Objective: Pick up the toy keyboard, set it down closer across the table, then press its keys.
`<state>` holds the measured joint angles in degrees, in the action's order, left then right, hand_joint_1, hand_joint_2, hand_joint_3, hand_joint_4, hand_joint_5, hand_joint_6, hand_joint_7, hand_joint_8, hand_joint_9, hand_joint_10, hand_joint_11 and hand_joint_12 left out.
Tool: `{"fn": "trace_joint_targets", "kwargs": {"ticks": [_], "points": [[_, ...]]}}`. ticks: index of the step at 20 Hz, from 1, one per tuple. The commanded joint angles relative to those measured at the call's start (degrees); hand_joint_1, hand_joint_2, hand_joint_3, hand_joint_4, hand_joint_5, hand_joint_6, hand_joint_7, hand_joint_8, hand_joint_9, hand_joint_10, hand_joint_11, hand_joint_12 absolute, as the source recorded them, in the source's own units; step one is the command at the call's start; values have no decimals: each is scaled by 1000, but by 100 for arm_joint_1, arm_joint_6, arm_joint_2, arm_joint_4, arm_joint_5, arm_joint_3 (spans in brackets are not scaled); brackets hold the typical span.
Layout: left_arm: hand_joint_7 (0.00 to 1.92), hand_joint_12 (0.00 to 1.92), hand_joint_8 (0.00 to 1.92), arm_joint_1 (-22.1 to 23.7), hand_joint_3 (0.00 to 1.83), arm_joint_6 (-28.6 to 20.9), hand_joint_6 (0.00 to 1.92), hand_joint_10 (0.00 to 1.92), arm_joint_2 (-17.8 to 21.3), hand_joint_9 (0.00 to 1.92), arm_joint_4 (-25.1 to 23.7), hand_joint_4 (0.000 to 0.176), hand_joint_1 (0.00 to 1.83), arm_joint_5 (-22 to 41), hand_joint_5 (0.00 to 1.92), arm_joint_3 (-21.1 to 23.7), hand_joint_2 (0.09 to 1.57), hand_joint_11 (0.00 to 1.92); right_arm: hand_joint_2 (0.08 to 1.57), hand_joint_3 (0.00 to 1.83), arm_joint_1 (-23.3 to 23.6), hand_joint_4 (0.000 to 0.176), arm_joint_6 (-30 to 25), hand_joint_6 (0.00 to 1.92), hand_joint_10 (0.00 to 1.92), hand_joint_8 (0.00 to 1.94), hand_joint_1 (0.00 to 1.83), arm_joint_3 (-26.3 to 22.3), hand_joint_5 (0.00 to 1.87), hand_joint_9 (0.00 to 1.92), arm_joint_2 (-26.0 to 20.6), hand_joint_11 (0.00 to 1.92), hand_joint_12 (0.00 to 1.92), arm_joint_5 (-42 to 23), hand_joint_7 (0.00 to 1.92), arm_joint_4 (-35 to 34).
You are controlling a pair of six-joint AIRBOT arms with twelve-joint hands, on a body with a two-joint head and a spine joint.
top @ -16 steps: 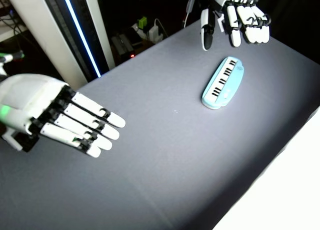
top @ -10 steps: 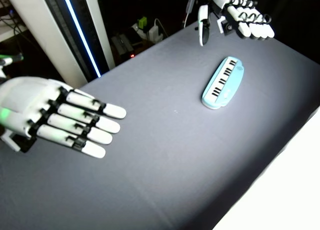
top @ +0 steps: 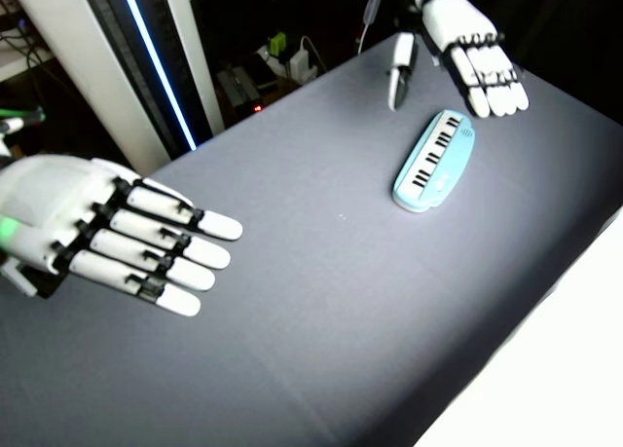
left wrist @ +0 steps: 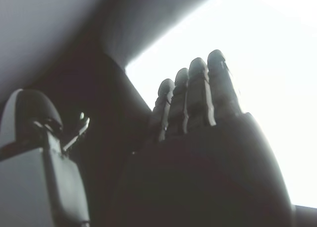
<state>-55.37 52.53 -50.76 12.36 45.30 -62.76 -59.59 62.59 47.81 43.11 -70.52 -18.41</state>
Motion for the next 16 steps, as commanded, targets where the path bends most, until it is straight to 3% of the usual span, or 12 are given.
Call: {"fn": "trace_joint_targets", "kwargs": {"ticks": [1, 3, 5, 7, 9, 10, 13, 14, 16], "points": [[0, 0, 0, 99, 0, 51, 0, 0, -20, 0, -41, 43, 748, 336, 0, -48, 931, 0, 1318, 3, 12, 30, -38, 0, 0, 0, 478, 33, 0, 0, -27, 0, 538, -697, 0, 7], [0, 0, 0, 234, 0, 276, 0, 0, -45, 0, -73, 30, 737, -119, 0, -106, 908, 0, 1323, 4, 12, 27, -51, 0, 0, 0, 506, 34, 0, 0, -27, 0, 538, -689, 0, 7], [0, 0, 0, 434, 0, 709, 0, 0, -96, 0, -14, 38, 732, -572, 0, -150, 885, 0, 1326, 1, 4, 37, -73, 0, 0, 0, 512, 37, 0, 0, -27, 0, 576, -685, 0, 7], [0, 0, 0, 526, 0, 878, 0, 0, -194, 0, 70, 32, 762, -784, 0, -254, 897, 0, 1318, 0, -4, 23, -93, 0, 0, 0, 492, 39, 0, 0, -27, 0, 588, -685, 0, -1], [0, 0, 0, 558, 0, 1059, 0, 0, -306, 0, 276, 36, 747, -942, 0, -367, 909, 0, 1309, 0, -10, 21, -112, 0, 0, 0, 474, 40, 0, 0, -26, 0, 621, -687, 0, -2], [0, 0, 0, 564, 0, 1191, 0, 0, -336, 0, 407, 54, 743, -985, 0, -392, 913, 0, 1307, 0, -10, 26, -124, 0, 0, 0, 464, 41, 0, 0, -26, 0, 720, -688, 0, -2], [0, 0, 0, 570, 0, 1496, 0, 0, -505, 0, 805, 54, 732, -1170, 0, -565, 910, 0, 1311, 1, -20, 17, -152, 0, 1, 0, 474, 41, 0, 4, -27, 0, 641, -693, 0, -11], [0, 0, 0, 570, 0, 1512, 0, 0, -569, 0, 878, 66, 734, -1226, 0, -638, 909, 0, 1315, 0, -30, 26, -152, 0, 0, 0, 469, 41, 0, 1, -27, 0, 714, -697, 0, -22], [0, 0, 0, 577, 0, 1602, 0, 0, -695, 0, 1011, 69, 735, -1379, 0, -767, 903, 0, 1319, 0, -46, 19, -163, 0, 0, 0, 470, 41, 0, 1, -27, 0, 696, -705, 0, -32]]}}
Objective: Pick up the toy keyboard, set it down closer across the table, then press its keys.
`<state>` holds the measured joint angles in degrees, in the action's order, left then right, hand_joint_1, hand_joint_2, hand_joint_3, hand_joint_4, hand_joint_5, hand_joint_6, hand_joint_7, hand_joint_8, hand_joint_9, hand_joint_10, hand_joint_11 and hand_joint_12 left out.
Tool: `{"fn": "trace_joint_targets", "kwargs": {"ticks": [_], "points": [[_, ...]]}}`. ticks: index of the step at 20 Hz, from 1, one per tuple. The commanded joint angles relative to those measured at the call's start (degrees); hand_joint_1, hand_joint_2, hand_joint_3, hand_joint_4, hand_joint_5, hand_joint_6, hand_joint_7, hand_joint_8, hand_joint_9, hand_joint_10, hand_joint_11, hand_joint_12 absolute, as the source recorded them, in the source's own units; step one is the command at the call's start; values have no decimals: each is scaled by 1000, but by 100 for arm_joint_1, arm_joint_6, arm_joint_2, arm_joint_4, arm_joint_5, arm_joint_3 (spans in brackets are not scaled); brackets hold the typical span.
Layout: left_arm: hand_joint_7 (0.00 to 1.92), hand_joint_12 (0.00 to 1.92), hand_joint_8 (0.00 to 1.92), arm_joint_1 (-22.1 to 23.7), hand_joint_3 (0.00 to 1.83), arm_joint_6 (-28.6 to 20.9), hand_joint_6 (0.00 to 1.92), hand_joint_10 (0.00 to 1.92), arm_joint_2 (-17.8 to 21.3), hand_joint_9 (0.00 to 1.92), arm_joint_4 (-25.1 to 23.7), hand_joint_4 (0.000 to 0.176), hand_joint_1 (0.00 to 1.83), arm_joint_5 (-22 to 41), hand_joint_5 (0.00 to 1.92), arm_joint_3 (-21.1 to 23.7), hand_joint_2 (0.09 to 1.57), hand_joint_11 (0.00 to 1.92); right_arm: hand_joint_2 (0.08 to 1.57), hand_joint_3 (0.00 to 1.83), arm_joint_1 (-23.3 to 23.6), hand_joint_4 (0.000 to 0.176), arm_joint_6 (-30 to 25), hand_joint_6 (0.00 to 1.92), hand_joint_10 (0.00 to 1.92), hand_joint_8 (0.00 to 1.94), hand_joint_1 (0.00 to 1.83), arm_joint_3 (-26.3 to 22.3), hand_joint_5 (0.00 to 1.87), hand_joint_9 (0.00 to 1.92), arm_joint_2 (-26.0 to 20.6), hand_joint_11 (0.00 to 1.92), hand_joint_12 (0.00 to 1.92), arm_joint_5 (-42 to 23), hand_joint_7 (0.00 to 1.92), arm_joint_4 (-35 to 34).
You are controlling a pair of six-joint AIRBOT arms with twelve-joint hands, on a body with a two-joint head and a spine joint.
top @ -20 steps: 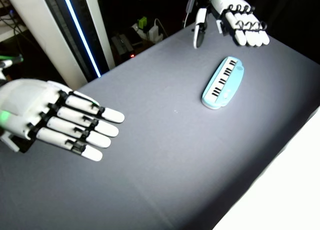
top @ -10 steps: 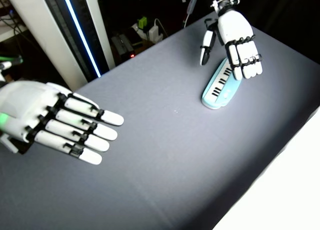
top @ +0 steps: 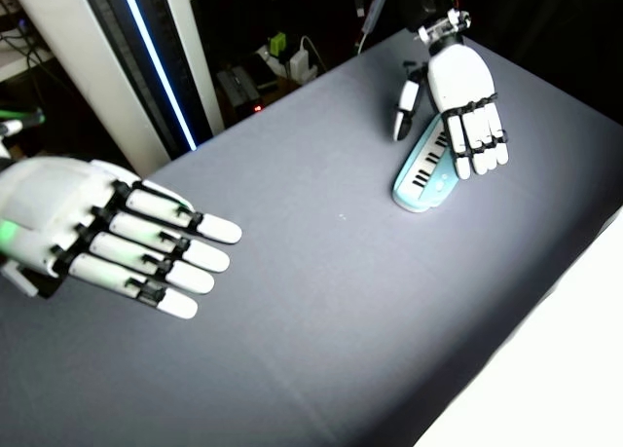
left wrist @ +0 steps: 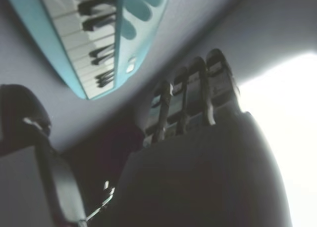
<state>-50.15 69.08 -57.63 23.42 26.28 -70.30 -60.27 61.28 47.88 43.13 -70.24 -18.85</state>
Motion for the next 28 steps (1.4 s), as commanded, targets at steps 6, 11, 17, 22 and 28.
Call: {"fn": "trace_joint_targets", "kwargs": {"ticks": [6, 11, 17, 22, 28], "points": [[0, 0, 0, 124, 0, 722, 0, 0, -276, 0, 575, 77, 826, 152, 0, -211, 898, 0, 1306, 0, 9, 23, -50, 0, 1, 0, 444, 34, 0, 6, -29, 0, 930, -754, 0, -6], [0, 626, 0, 121, 0, 846, 0, 3, -428, 15, 872, 87, 923, 28, 0, -399, 945, 0, 1313, 1, -21, 34, -84, 0, 0, 0, 428, 34, 0, 3, -27, 0, 887, -774, 0, -15], [426, 1507, 35, 53, 2, 846, 16, 125, -451, 538, 935, 0, 1130, 41, 233, -399, 1046, 94, 1315, 1, -41, 25, -128, 0, 14, 0, 452, 34, 0, 57, -25, 0, 954, -799, 0, -25], [656, 1688, 70, 13, 3, 846, 48, 1081, -456, 400, 974, 0, 1326, 98, 588, -377, 1137, 407, 1318, 1, -47, 40, -130, 0, 1, 0, 437, 34, 0, 53, -24, 0, 807, -800, 0, -37], [305, 1788, 1210, 7, 1, 847, 1294, 1491, -462, 373, 989, 0, 1423, 112, 186, -384, 1121, 539, 1325, 1, -48, 22, -132, 0, 7, 0, 437, 35, 0, 83, -24, 0, 913, -801, 0, -37]]}}
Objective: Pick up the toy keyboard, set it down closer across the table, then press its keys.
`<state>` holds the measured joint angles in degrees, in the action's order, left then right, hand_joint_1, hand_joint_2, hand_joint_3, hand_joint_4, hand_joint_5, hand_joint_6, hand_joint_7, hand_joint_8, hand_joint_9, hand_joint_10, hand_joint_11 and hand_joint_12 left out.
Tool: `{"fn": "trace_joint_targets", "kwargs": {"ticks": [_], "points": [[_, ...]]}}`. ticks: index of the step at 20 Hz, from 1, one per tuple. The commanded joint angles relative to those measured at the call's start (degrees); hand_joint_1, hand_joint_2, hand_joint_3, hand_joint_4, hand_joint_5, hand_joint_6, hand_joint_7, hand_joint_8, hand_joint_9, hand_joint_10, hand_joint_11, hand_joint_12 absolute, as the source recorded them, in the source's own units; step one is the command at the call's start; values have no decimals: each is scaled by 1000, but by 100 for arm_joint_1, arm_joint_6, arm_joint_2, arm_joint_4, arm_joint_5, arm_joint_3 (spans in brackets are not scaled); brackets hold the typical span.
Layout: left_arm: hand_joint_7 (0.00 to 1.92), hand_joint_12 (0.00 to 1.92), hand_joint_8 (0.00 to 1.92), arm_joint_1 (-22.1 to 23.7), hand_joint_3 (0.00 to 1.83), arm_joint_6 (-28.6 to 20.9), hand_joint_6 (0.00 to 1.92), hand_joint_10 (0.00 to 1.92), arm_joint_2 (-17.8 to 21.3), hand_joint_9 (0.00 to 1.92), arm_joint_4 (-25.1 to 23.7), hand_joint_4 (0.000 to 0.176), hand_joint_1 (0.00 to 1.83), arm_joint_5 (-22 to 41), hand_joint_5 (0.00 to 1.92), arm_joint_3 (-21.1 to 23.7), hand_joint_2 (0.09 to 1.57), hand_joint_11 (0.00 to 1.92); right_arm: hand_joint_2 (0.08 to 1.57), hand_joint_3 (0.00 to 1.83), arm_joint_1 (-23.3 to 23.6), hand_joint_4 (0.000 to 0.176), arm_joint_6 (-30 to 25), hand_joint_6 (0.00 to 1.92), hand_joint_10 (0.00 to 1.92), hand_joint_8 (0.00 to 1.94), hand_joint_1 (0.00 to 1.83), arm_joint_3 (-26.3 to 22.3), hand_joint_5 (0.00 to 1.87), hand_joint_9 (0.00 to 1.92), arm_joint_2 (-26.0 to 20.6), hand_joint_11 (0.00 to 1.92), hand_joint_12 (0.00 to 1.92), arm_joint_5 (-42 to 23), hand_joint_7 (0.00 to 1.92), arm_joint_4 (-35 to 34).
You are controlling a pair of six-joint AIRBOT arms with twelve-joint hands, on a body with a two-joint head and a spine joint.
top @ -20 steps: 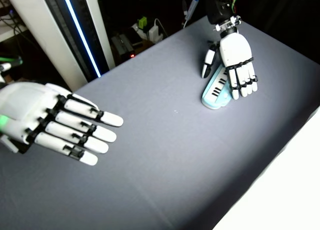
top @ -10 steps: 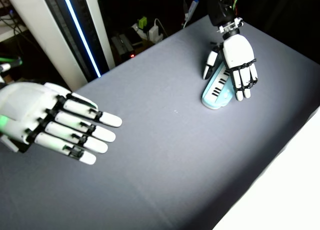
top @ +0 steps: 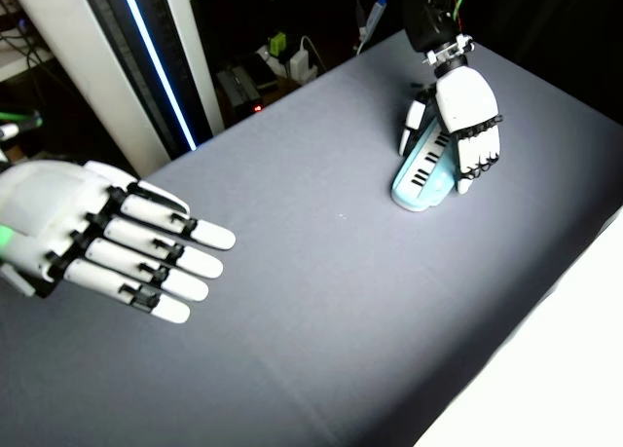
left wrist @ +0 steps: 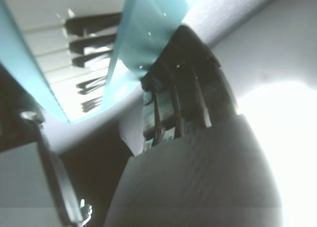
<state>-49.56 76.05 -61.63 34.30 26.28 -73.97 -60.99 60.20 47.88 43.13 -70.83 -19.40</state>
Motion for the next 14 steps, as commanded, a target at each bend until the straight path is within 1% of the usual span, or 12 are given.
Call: {"fn": "trace_joint_targets", "kwargs": {"ticks": [1, 3, 4, 5, 6, 7, 8, 9, 10, 12, 13, 14], "points": [[264, 1849, 1301, -50, 0, 149, 1332, 1574, -62, 347, -99, 0, 1428, 117, 160, -15, 1120, 520, 1324, 0, 24, 22, -24, 0, 5, 0, 452, 36, 0, 84, -22, 0, 955, -742, 0, 17], [241, 1887, 1414, -49, 2, 149, 1455, 1648, -62, 339, -99, 0, 1440, 121, 123, -14, 1122, 527, 1322, 0, 24, 32, -24, 0, 3, 0, 432, 39, 0, 81, -17, 0, 964, -742, 0, 14], [245, 1889, 1437, -49, 11, 149, 1533, 1604, -63, 561, -99, 0, 1570, 122, 106, -17, 1182, 550, 1322, 0, 24, 31, -24, 0, 2, 0, 451, 41, 0, 80, -15, 0, 910, -742, 0, 12], [248, 1869, 1431, -49, 0, 149, 1547, 1608, -67, 397, -99, 0, 1474, 117, 104, -24, 1135, 529, 1322, 0, 24, 32, -24, 0, 3, 0, 445, 41, 0, 83, -14, 0, 910, -742, 0, 11], [243, 1873, 1424, -50, 0, 149, 1557, 1627, -71, 343, -94, 0, 1452, 117, 99, -27, 1125, 519, 1322, 0, 22, 23, -25, 0, 8, 0, 424, 41, 0, 101, -14, 0, 980, -742, 0, 11], [257, 1850, 1412, -50, 0, 149, 1560, 1627, -72, 368, -94, 0, 1449, 117, 111, -27, 1115, 565, 1325, 1, 18, 14, -27, 0, 4, 0, 466, 41, 0, 84, -14, 0, 936, -742, 0, 10], [236, 1868, 1462, -49, 0, 149, 1584, 1663, -76, 346, -94, 0, 1442, 114, 106, -32, 1118, 559, 1323, 0, 17, 14, -27, 0, 4, 0, 466, 41, 0, 85, -13, 0, 903, -742, 0, 8], [247, 1865, 1470, -48, 0, 149, 1568, 1666, -80, 354, -94, 0, 1442, 109, 118, -35, 1112, 564, 1325, 0, 17, 26, -27, 0, 2, 0, 473, 42, 0, 79, -13, 0, 872, -741, 0, 8], [257, 1847, 1448, -47, 0, 149, 1540, 1629, -83, 348, -94, 0, 1439, 108, 126, -37, 1116, 540, 1324, 0, 17, 31, -27, 0, 2, 0, 463, 42, 0, 80, -11, 0, 877, -741, 0, 8], [248, 1862, 1420, -40, 0, 149, 1488, 1616, -101, 307, -95, 0, 1427, 108, 135, -46, 1120, 469, 1323, 0, 12, 34, -31, 0, 2, 0, 474, 42, 0, 71, -8, 0, 889, -741, 0, 8], [255, 1841, 1386, -38, 0, 150, 1450, 1583, -105, 311, -95, 0, 1424, 106, 144, -49, 1120, 470, 1325, 1, 9, 26, -31, 0, 0, 0, 478, 42, 0, 66, -8, 0, 891, -741, 0, 7], [252, 1862, 1370, -38, 0, 150, 1428, 1610, -106, 319, -96, 0, 1450, 106, 151, -49, 1116, 505, 1323, 0, 7, 21, -32, 0, 3, 0, 476, 43, 0, 72, -8, 0, 890, -741, 0, 7]]}}
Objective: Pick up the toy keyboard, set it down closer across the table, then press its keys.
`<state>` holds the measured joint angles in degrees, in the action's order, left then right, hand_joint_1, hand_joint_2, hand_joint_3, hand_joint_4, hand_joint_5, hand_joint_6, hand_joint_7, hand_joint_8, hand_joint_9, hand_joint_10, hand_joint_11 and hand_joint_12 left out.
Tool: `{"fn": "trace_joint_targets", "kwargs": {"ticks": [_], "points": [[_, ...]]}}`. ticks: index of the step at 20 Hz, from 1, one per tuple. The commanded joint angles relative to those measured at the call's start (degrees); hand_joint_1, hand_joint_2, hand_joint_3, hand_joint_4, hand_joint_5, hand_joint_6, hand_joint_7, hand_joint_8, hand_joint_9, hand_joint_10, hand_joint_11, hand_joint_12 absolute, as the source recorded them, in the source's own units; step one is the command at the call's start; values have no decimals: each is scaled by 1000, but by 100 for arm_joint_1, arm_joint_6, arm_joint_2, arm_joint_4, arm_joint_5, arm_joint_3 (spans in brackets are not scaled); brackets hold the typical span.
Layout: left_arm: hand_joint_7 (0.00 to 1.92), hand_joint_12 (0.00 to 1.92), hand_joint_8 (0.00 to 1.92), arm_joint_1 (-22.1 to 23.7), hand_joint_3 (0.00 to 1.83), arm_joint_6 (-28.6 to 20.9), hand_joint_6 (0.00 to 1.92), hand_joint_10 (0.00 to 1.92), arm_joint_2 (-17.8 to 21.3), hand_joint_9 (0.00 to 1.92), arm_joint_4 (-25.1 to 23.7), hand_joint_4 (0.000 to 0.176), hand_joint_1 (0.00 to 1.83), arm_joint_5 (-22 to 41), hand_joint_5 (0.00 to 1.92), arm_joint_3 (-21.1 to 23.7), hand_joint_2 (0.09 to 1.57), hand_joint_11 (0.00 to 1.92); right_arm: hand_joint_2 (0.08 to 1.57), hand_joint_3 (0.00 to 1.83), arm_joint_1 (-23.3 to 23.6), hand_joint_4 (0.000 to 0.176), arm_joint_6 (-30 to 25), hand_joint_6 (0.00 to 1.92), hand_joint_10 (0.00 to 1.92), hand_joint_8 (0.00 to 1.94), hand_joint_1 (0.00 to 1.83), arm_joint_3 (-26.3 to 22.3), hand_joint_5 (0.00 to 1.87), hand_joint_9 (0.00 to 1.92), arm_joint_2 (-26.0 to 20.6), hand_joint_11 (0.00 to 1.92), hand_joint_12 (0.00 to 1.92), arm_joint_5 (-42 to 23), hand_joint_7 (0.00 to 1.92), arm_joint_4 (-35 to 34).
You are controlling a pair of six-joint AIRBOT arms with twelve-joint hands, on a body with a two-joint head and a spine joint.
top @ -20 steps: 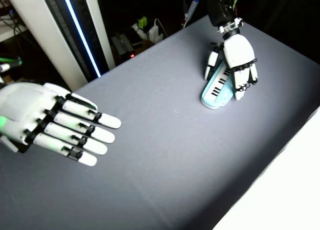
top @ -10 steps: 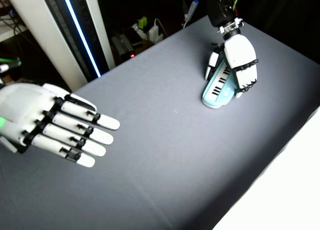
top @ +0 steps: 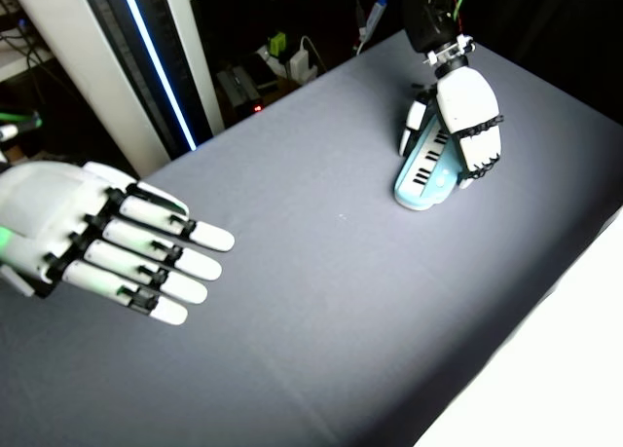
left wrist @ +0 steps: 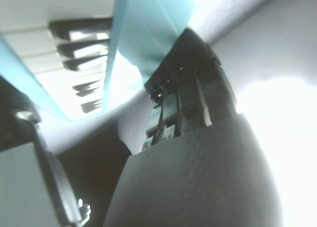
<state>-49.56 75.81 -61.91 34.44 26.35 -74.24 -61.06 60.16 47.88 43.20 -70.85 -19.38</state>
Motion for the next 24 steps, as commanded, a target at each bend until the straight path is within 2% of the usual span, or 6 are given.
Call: {"fn": "trace_joint_targets", "kwargs": {"ticks": [1, 6, 9, 12, 17, 24], "points": [[260, 1884, 1354, -37, 0, 174, 1423, 1615, -77, 324, -109, 0, 1442, 99, 157, -22, 1113, 501, 1320, 0, 11, 24, -32, 0, 2, 0, 472, 43, 0, 69, -15, 0, 889, -738, 0, 3], [264, 1835, 1283, 115, 2, 174, 1354, 1528, 25, 302, -382, 0, 1425, 263, 185, 159, 1115, 465, 1322, 0, -6, 20, -53, 0, 3, 0, 515, 42, 0, 22, -6, 0, 841, -738, 0, -2], [204, 1919, 1427, 245, 3, 173, 1414, 1731, 27, 257, -564, 0, 1413, 303, 156, 219, 1131, 502, 1323, 1, -11, 11, -56, 0, 13, 0, 477, 43, 0, 48, 1, 0, 845, -738, 0, -2], [222, 1869, 1325, 344, 0, 134, 1279, 1572, -14, 272, -715, 0, 1399, 327, 171, 243, 1133, 441, 1310, 0, -13, 25, -59, 0, 14, 0, 463, 43, 0, 74, 2, 0, 1039, -738, 0, -2], [124, 1921, 1530, 630, 3, -45, 1464, 1796, -100, 195, -1201, 0, 1433, 324, 130, 287, 1149, 429, 1310, 1, -23, 31, -73, 0, 4, 0, 424, 43, 0, 77, 4, 0, 1078, -738, 0, -2], [120, 1920, 1539, 1226, 1, -525, 1481, 1766, -248, 174, -2184, 0, 1375, 235, 137, 320, 1137, 299, 1313, 0, -23, 40, -80, 0, 11, 0, 412, 43, 0, 54, 5, 0, 1061, -737, 0, -2]]}}
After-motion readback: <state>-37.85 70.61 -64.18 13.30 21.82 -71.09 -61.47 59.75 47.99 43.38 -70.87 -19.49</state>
